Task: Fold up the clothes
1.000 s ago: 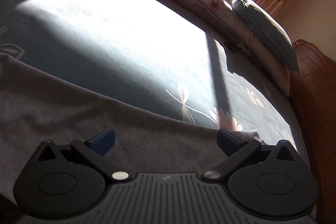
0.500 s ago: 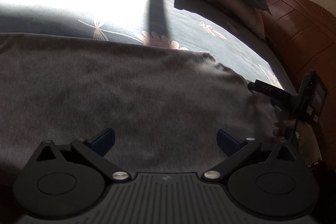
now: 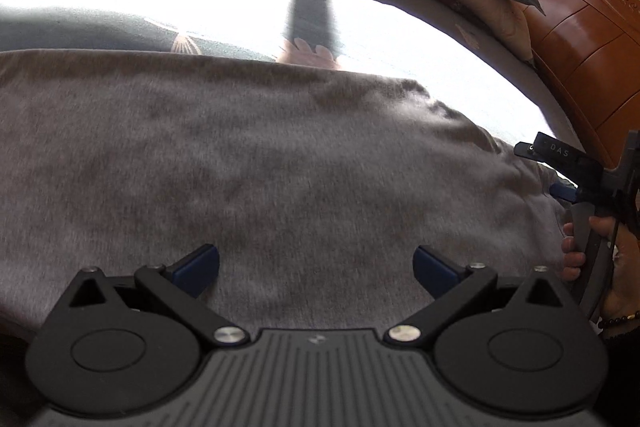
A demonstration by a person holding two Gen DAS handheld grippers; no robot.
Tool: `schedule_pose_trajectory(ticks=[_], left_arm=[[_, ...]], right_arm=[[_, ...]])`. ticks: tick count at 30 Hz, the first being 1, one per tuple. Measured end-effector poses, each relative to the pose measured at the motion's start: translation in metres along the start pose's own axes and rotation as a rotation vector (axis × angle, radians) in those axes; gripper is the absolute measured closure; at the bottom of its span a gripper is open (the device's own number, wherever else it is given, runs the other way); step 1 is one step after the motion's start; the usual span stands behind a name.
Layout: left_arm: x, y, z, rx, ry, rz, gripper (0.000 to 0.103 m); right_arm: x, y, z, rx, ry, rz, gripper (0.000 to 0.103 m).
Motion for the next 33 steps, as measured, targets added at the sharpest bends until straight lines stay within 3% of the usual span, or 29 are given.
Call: schedule_pose_trajectory(ticks=[2, 6, 9, 14, 23, 26, 29, 33], left_arm=[[-0.001, -0.003, 0.002, -0.007, -0.008, 0.0, 0.001], [-0.004, -0.015, 0.008, -0.041, 0.029, 0.039, 0.001], [-0.004, -0.018, 0.013, -0.067, 0.054, 0.047, 0.001], [0.003, -0.014, 0.021, -0.078, 0.093, 0.047, 0.001], [0.015, -0.002, 0.022, -0.076, 0.12, 0.037, 0.001], [0.012, -0.021, 0.027, -0.027, 0.12, 0.104, 0.001], [0.011, -0.029, 0.027, -0.09, 0.15, 0.163, 0.001], [0.017, -0.019, 0.022, -0.136, 0.165, 0.192, 0.001]], right_arm=[[0.0, 0.001, 0.001, 0.002, 0.005, -0.005, 0.0], [-0.002, -0.026, -0.012, -0.022, -0.035, 0.079, 0.0], [0.01, -0.041, -0.018, -0.049, -0.099, 0.055, 0.0], [0.025, -0.058, -0.009, 0.016, -0.186, 0.032, 0.0], [0.03, -0.051, 0.04, 0.037, -0.065, -0.053, 0.0], [0.032, -0.072, 0.037, 0.0, -0.052, -0.021, 0.0], [0.041, -0.103, 0.029, -0.055, -0.061, 0.02, 0.0], [0.078, -0.131, 0.019, -0.129, -0.112, 0.059, 0.0]])
Point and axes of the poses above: each gripper's, at about its wrist camera, not at the fingertips, and y roughly the way its jaws point, z to its right, x to its underside, the point moved 7 cm from there along y, roughly the way its jaws point, and after that the axes turned 13 degrees about y, right-handed, at the moved point
